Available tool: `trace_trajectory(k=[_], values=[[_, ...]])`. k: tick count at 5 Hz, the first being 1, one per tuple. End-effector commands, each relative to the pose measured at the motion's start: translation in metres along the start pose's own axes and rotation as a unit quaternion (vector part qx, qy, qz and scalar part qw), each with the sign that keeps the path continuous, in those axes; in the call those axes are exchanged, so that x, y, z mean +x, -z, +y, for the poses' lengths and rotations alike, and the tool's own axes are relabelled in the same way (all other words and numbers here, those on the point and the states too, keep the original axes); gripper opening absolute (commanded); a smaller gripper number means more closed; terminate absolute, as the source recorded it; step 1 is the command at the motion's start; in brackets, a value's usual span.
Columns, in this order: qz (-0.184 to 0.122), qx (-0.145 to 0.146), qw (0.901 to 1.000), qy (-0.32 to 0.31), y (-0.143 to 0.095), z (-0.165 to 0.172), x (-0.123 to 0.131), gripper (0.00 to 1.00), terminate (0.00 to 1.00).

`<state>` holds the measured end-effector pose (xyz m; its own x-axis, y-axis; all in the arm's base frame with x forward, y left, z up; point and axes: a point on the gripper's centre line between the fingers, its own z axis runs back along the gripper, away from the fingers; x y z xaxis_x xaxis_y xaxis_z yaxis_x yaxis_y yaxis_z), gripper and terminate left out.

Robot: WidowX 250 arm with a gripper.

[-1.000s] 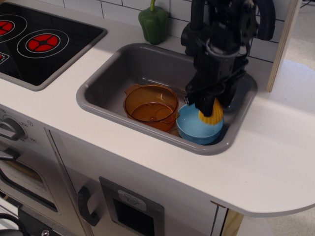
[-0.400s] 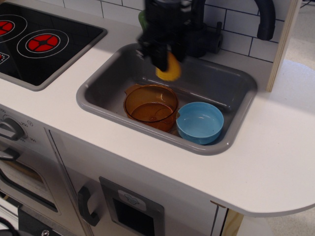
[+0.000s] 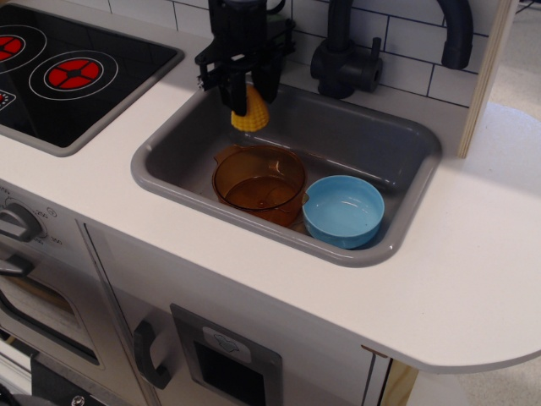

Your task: Take corn out of bowl sink

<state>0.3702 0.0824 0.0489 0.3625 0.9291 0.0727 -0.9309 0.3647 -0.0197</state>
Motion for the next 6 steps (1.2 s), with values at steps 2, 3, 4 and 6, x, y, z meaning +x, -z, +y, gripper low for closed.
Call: trace_trajectory(k=[2,3,4,6], values=[[-0.037,-0.004,0.9993,-0.003,0.009,-0.01,0.019,0.0,0.0],[-0.038,0.005,0.9992,-0.011,0.009,-0.008,0.023,1.0,0.0],[-0.039,0.013,0.9991,-0.015,0.008,-0.01,0.027,1.0,0.0],[-0.063,-0.002,0.9979,-0.014,-0.011,-0.013,0.029,1.0,0.0]])
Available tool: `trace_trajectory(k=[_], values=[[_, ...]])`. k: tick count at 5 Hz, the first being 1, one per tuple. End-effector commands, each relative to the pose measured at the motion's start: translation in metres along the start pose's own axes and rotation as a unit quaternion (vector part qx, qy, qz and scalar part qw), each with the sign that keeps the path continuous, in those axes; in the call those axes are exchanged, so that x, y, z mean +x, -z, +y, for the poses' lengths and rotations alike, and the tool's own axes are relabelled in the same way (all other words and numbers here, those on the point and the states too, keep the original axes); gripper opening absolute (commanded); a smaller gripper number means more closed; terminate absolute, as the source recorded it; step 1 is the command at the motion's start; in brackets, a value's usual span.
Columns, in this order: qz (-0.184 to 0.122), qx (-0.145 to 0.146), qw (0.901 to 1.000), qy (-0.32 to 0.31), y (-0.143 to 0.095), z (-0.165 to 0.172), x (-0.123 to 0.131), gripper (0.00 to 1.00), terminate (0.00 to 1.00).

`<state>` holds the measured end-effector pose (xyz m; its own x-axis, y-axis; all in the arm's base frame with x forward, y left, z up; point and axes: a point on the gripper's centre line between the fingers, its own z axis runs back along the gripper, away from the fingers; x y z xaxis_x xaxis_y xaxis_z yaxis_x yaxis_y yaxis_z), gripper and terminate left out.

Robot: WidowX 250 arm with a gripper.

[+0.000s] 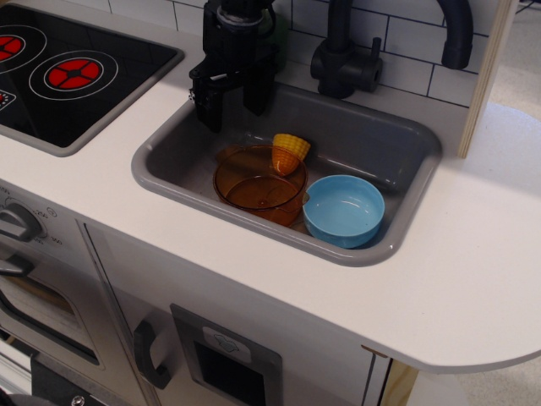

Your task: Take corn out of bowl sink

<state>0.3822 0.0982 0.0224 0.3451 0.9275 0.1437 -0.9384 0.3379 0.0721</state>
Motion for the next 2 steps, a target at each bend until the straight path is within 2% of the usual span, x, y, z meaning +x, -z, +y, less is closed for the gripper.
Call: trace_trajectory(k=[1,2], values=[[-0.027,-0.065,0.9975,-0.002,-0.059,-0.006,0.012,1.0,0.0],[-0.025,-0.077,0.9965,0.019,-0.075,-0.006,0.005,1.0,1.0]])
